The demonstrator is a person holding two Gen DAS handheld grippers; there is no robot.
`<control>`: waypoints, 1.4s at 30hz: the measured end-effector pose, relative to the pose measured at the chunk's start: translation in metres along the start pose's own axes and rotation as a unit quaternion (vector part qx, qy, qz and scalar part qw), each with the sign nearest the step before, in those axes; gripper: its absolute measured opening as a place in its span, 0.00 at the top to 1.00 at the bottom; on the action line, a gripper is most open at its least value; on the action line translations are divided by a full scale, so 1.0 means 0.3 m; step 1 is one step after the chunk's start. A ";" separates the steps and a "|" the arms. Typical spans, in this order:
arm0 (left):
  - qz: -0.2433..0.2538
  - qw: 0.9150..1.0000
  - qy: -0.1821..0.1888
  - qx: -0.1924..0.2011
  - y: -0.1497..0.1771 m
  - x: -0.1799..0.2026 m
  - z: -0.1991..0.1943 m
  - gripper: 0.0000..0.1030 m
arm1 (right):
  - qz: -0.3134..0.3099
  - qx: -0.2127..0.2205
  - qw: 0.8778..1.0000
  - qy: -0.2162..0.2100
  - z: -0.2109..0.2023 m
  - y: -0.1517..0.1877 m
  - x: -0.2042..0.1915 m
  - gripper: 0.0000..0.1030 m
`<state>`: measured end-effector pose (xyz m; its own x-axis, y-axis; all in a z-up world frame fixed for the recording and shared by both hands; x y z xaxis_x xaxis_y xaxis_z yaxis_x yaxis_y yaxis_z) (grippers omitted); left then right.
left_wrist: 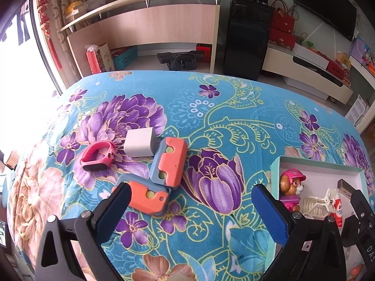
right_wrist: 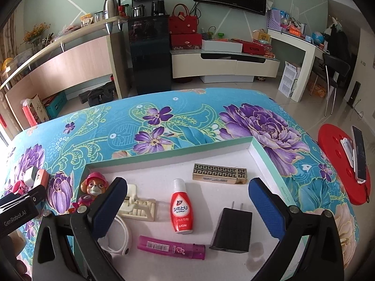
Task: Organize rigid objects
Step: 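Withdraw both open tools from the tray toward the pink band and orange pieces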
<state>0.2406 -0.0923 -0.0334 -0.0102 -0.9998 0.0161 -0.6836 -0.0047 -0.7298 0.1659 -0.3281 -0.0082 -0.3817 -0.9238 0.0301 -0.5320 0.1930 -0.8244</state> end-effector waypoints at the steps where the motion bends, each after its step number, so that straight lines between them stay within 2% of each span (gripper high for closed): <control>1: -0.006 1.000 -0.005 0.000 -0.005 -0.024 0.001 0.00 | -0.007 -0.003 1.000 -0.009 0.000 0.002 -0.027 0.00; 5: -0.038 0.999 -0.020 -0.001 -0.019 -0.120 0.002 0.00 | -0.027 0.000 0.998 -0.053 -0.017 0.002 -0.137 0.00; 10: -0.061 0.996 -0.065 -0.004 -0.022 -0.248 0.005 0.00 | -0.019 0.004 0.994 -0.110 -0.046 -0.001 -0.263 0.00; 14: -0.080 0.994 -0.080 -0.005 -0.020 -0.329 0.005 0.00 | -0.018 -0.007 0.989 -0.148 -0.046 0.017 -0.368 0.00; 18: -0.089 0.991 -0.096 -0.005 -0.017 -0.387 0.004 0.00 | -0.053 -0.007 0.987 -0.149 -0.042 0.042 -0.459 0.00; 23: -0.112 0.988 -0.104 -0.011 -0.005 -0.463 0.010 0.00 | -0.057 -0.023 0.982 -0.181 -0.025 0.079 -0.543 0.00; 32: -0.151 0.981 -0.118 -0.024 0.027 -0.572 0.038 0.00 | -0.093 -0.046 0.973 -0.208 -0.003 0.152 -0.702 0.00; 36: -0.156 0.981 -0.111 -0.036 0.041 -0.599 0.073 0.00 | -0.092 -0.058 0.969 -0.222 0.012 0.181 -0.769 0.00; 42: -0.157 0.982 -0.088 -0.051 0.044 -0.621 0.127 0.00 | -0.097 -0.072 0.969 -0.217 0.043 0.219 -0.848 0.00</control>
<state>0.2614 0.0933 -0.0720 0.3326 -0.9372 0.1054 -0.7025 -0.3208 -0.6352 0.2376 -0.0846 -0.0773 0.0727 -0.9934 -0.0890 -0.6738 0.0169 -0.7387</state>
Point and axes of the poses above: each gripper's, at about its wrist camera, not at the fingertips, and z roughly the way its jaws point, x to its right, y to its underside, the point moved 5 cm from there along z, roughly the way its jaws point, and after that the axes turned 12 degrees about x, right-handed, at the moved point
